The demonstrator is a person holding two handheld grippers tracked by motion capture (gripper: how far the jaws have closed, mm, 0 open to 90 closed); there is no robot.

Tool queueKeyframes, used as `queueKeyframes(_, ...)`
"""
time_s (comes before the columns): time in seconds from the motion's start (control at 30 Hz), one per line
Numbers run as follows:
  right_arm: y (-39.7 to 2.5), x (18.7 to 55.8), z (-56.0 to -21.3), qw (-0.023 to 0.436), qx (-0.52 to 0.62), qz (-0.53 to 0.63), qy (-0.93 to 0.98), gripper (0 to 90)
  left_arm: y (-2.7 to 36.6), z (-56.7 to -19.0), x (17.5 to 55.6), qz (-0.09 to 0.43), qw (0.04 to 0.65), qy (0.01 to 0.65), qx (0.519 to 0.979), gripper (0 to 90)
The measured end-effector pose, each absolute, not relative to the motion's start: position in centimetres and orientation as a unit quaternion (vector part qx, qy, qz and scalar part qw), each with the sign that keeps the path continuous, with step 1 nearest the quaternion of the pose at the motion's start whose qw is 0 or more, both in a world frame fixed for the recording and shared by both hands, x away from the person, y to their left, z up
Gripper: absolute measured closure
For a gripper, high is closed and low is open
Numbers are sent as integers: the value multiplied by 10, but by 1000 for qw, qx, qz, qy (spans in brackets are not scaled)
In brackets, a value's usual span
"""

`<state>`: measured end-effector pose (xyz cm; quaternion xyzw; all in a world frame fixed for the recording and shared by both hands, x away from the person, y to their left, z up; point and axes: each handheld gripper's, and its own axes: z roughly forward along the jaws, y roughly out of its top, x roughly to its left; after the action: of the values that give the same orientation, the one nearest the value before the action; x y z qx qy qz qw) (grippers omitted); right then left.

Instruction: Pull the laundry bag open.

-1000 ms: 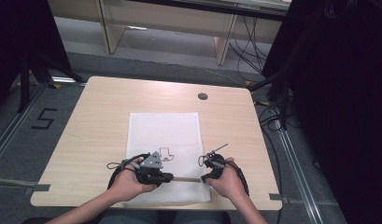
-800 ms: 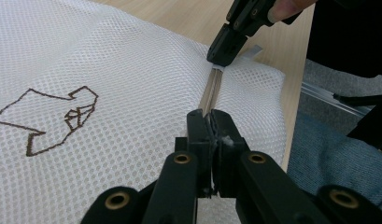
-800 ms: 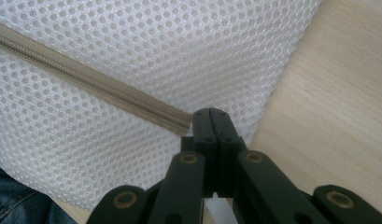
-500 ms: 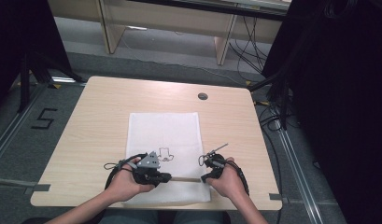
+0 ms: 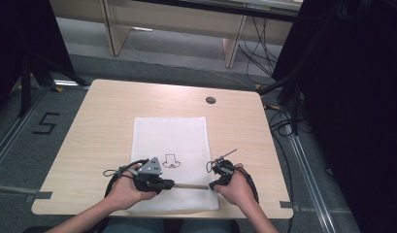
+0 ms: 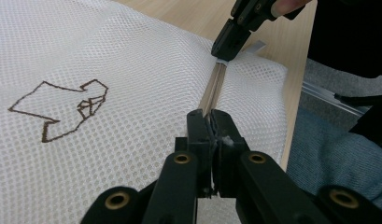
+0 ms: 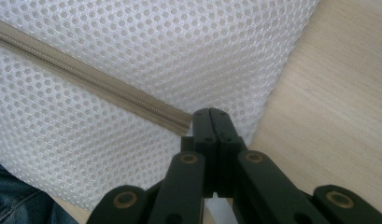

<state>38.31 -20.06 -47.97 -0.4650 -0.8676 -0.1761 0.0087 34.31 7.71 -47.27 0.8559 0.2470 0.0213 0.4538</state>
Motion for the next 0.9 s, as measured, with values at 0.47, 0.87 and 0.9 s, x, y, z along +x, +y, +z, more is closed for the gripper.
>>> queueKeyframes(0.47, -201, 383, -480, 9, -467, -178, -866, 900, 78, -472, 343, 25, 452, 238, 859, 873)
queueKeyframes(0.87, -200, 382, -480, 8, -468, -176, -866, 900, 84, -472, 341, 23, 454, 247, 856, 873)
queueKeyframes(0.9, -201, 383, -480, 9, -467, -177, -867, 900, 87, -472, 341, 25, 451, 250, 856, 873)
